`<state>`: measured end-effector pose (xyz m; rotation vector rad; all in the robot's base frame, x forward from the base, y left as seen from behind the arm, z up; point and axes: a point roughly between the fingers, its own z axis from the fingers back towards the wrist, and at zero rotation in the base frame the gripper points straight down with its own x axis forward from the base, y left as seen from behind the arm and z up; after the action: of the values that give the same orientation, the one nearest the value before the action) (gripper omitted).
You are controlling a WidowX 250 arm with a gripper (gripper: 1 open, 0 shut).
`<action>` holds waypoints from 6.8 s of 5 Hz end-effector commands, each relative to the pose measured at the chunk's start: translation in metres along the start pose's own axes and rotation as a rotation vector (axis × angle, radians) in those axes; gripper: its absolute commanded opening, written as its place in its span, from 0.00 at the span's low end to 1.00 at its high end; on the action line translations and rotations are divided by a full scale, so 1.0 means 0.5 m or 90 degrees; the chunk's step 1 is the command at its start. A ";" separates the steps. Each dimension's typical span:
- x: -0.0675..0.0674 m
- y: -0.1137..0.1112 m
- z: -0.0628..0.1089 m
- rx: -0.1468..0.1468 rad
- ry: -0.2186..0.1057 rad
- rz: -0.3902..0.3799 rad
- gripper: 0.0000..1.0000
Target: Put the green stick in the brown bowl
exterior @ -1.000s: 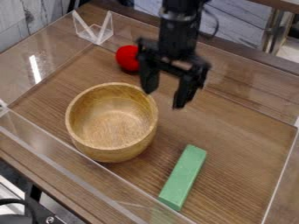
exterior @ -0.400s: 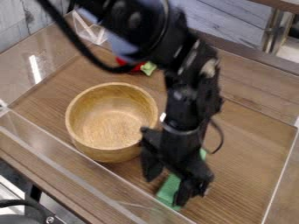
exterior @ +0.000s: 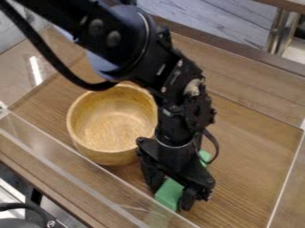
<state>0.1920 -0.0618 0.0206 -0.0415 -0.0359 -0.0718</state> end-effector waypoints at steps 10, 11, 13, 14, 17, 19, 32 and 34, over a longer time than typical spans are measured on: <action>-0.022 -0.061 -0.017 -0.043 0.011 0.012 1.00; -0.028 -0.057 -0.019 -0.041 0.026 0.020 1.00; -0.029 -0.068 -0.021 -0.036 0.055 0.026 1.00; -0.012 -0.088 -0.023 -0.034 0.055 0.040 0.00; 0.099 -0.033 0.180 -0.053 -0.043 0.094 0.00; 0.118 0.055 0.171 -0.053 -0.057 0.117 0.00; 0.118 0.016 0.072 -0.084 -0.079 0.179 0.00; 0.124 0.049 0.117 -0.080 -0.073 0.143 0.00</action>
<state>0.2432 -0.0404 0.0649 -0.1699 -0.0778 0.1640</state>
